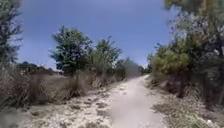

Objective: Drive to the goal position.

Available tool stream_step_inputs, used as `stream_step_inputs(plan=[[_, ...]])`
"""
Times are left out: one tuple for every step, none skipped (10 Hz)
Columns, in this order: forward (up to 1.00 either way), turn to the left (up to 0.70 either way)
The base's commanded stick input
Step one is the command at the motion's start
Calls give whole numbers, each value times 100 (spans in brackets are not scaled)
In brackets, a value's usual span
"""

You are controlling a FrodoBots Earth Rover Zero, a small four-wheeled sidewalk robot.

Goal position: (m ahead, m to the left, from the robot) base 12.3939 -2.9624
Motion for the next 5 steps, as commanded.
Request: stream_step_inputs(plan=[[30, 0], [30, 0], [30, 0], [30, 0], [30, 0]])
